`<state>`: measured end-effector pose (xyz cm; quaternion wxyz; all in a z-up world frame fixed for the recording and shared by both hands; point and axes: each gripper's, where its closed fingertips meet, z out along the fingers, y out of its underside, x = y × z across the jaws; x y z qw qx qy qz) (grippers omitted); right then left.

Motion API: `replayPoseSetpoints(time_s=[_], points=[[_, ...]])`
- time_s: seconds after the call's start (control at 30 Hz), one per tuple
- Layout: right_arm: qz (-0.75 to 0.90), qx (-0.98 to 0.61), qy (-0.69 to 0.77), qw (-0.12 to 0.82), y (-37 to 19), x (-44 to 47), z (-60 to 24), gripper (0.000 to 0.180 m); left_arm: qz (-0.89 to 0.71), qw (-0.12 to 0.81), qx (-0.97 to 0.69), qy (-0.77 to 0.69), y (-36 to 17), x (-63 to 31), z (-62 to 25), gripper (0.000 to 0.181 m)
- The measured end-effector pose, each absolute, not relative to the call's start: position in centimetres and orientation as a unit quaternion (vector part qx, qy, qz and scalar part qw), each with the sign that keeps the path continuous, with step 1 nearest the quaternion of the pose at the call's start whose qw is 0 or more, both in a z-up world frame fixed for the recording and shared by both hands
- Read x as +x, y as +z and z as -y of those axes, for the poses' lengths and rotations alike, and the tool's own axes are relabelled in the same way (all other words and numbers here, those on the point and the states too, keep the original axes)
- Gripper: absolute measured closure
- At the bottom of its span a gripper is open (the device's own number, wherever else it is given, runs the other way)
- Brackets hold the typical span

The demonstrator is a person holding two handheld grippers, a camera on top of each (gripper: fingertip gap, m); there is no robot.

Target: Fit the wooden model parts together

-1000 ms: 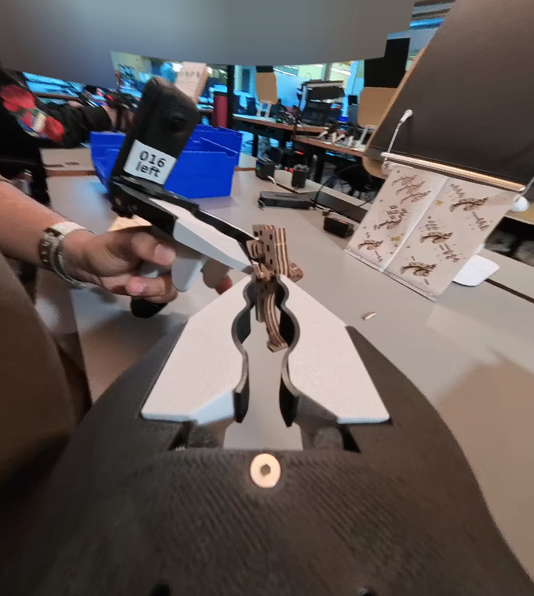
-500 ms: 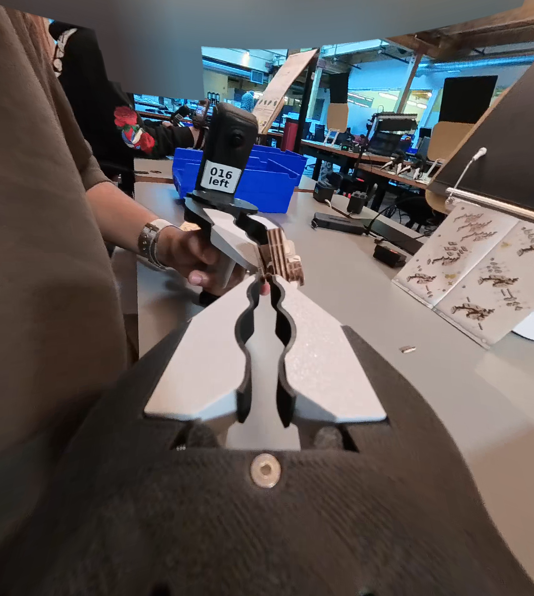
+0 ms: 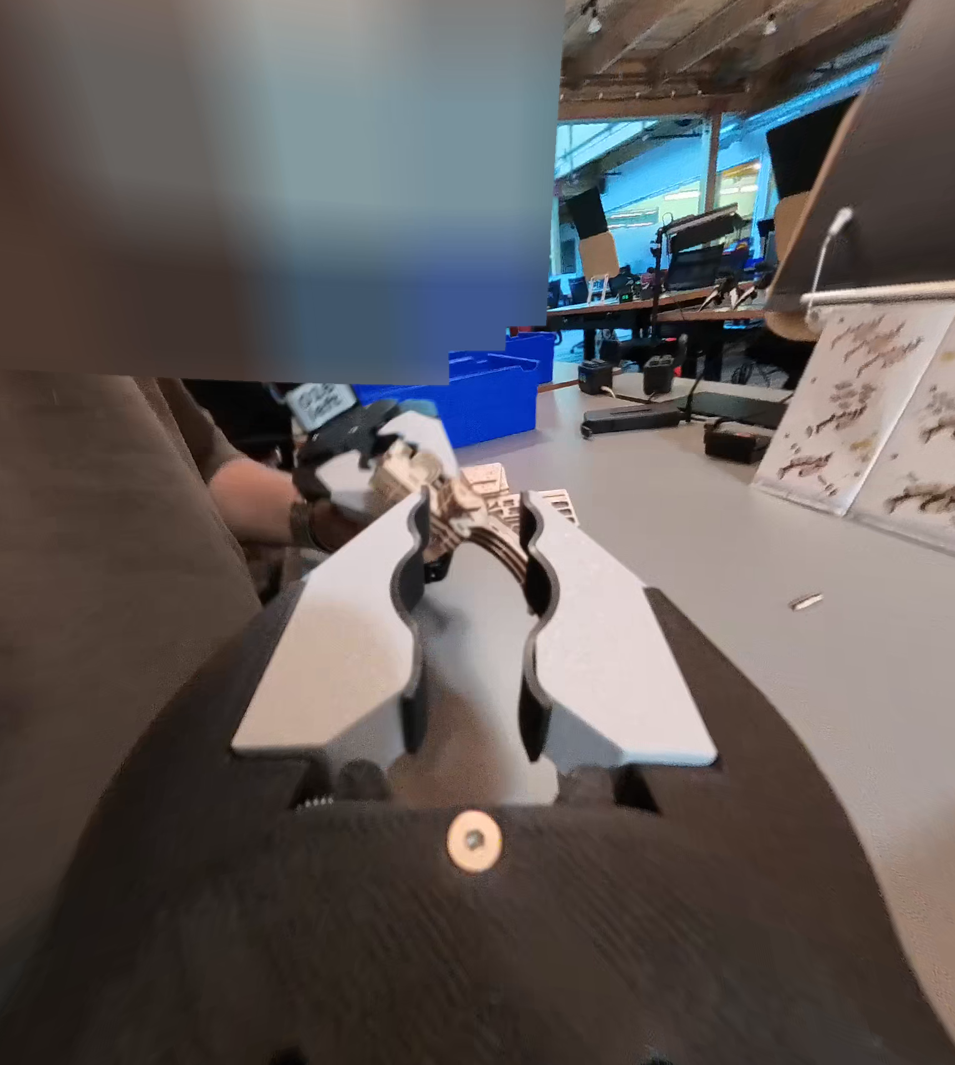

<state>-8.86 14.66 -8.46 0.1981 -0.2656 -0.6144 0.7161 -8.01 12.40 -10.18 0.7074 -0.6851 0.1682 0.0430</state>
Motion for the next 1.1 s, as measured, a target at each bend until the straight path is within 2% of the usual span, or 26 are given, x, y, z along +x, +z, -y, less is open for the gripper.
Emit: replayPoseSetpoints(time_s=[0.07,0.17,0.23,0.47,0.6,0.83,1.1], points=[[0.58,-0.298,0.741,0.16,-8.1,-9.3,-15.4,0.154,-0.201,0.698,-0.678,0.111,-10.5,-7.6,-12.5,0.168],[0.543,-0.326,0.772,0.055,-8.0,-9.2,-15.6,0.158,-0.225,0.686,-0.674,0.159,-10.9,-7.4,-12.8,0.168],[0.546,-0.338,0.766,-0.002,-8.8,-9.0,-15.1,0.154,-0.232,0.68,-0.673,0.176,-11.1,-7.6,-12.9,0.168],[0.576,-0.356,0.734,-0.047,-10.7,-8.9,-13.6,0.164,-0.227,0.678,-0.683,0.149,-11.7,-7.9,-12.8,0.167],[0.606,-0.351,0.714,-0.002,-11.3,-9.2,-13.6,0.166,-0.214,0.672,-0.695,0.138,-12.5,-8.3,-13.2,0.168],[0.658,-0.323,0.66,0.161,-11.4,-10.4,-14.0,0.166,-0.156,0.67,-0.717,0.113,-13.2,-9.5,-13.5,0.166],[0.639,-0.318,0.684,0.152,-10.6,-10.1,-14.1,0.167,-0.137,0.696,-0.705,0.019,-12.1,-9.0,-12.9,0.167]])
